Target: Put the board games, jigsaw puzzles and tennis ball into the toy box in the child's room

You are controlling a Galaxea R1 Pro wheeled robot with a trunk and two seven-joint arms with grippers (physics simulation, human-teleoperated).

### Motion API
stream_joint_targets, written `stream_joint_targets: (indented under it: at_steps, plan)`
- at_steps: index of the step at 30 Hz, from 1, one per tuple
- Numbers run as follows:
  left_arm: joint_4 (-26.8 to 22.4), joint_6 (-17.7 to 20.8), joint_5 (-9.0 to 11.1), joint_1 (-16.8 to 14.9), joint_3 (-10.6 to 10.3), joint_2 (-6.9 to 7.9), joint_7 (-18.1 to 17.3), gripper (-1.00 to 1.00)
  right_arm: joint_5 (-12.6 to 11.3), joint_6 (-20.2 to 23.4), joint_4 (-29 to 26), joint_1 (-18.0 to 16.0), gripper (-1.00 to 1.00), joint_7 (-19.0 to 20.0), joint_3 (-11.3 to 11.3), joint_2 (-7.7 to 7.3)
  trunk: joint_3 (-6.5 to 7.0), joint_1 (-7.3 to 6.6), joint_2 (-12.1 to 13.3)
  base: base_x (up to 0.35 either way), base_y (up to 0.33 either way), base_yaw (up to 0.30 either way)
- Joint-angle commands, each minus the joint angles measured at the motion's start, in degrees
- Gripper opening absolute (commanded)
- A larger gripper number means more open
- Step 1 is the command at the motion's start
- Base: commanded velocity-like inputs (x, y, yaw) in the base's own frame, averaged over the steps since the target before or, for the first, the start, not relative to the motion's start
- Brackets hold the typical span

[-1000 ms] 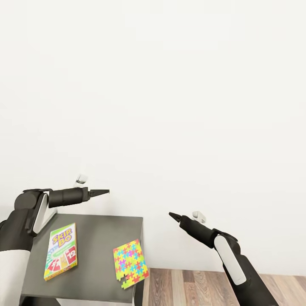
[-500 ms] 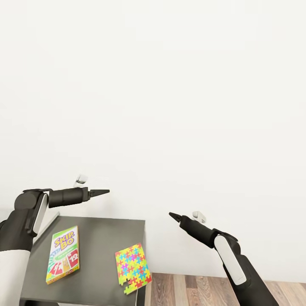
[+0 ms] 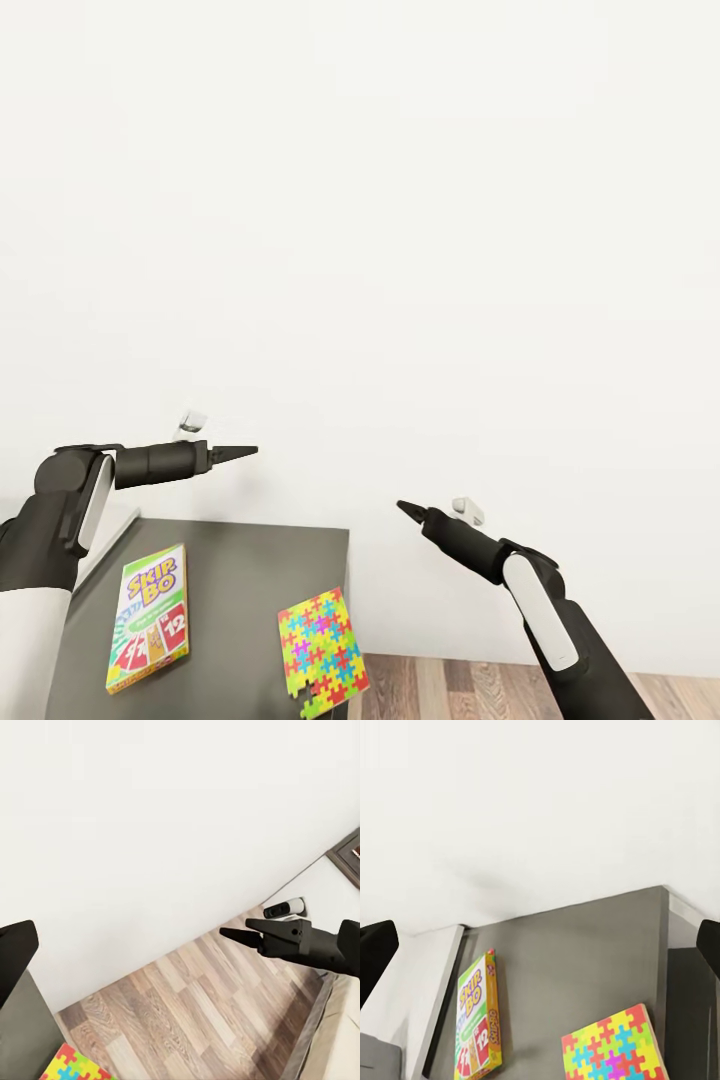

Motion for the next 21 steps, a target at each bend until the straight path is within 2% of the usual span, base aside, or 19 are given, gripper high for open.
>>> stream_joint_targets:
  at_steps: [1,9,21]
  plan:
    - [0.0,0.6,0.2,-0.1,0.0,0.01,-0.1,1.0,0.0,0.2,0.0,0.0,1.0,0.1,0.0,-0.1,-0.13,0.04,-0.1,0.008,0.005,0.0]
    - [0.0,0.6,0.2,-0.1,0.0,0.01,-0.1,1.0,-0.1,0.2,-0.2,0.0,1.0,0.2,0.0,-0.34,-0.01,0.04,-0.1,0.003,0.002,0.0]
    - [0.0,0.6,0.2,-0.1,0.0,0.01,-0.1,1.0,-0.2,0.2,-0.3,0.0,1.0,0.2,0.0,-0.32,0.98,0.04,-0.1,0.0,0.0,0.0]
